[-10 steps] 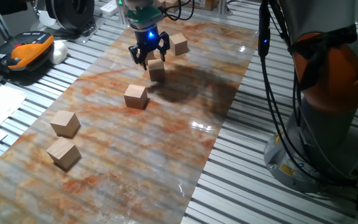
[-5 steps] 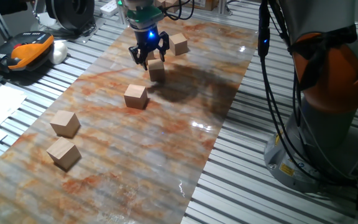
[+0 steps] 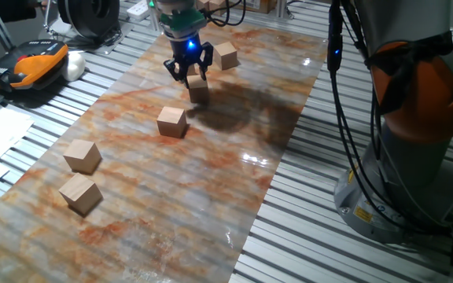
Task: Stack the blocks into a pyramid shape
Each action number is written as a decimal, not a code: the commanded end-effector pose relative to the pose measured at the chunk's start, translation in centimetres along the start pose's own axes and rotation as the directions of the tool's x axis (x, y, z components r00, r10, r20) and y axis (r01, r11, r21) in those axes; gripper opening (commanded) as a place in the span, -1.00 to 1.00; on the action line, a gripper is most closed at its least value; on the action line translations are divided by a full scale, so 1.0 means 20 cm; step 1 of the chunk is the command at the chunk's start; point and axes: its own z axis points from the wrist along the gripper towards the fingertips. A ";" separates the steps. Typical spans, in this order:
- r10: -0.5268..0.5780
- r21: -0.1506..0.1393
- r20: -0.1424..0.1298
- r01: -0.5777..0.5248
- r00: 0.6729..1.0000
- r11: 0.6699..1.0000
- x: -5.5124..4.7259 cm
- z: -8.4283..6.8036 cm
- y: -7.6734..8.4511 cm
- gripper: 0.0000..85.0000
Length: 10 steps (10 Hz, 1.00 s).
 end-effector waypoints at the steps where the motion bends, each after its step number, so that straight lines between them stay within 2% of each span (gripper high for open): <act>1: 0.005 0.003 0.000 -0.005 1.000 1.000 0.00 0.00 0.00 0.20; 4: 0.015 0.007 -0.002 -0.015 1.000 1.000 0.00 0.00 -0.01 0.20; 5: 0.017 -0.002 -0.005 -0.017 1.000 1.000 -0.01 -0.01 -0.02 0.20; 6: 0.019 -0.025 -0.012 -0.019 1.000 1.000 -0.02 -0.01 -0.04 0.20; 7: 0.028 -0.028 -0.001 -0.028 1.000 0.999 -0.02 0.00 -0.04 0.20; 10: 0.054 0.001 0.040 -0.054 0.998 0.999 -0.04 0.00 -0.07 0.20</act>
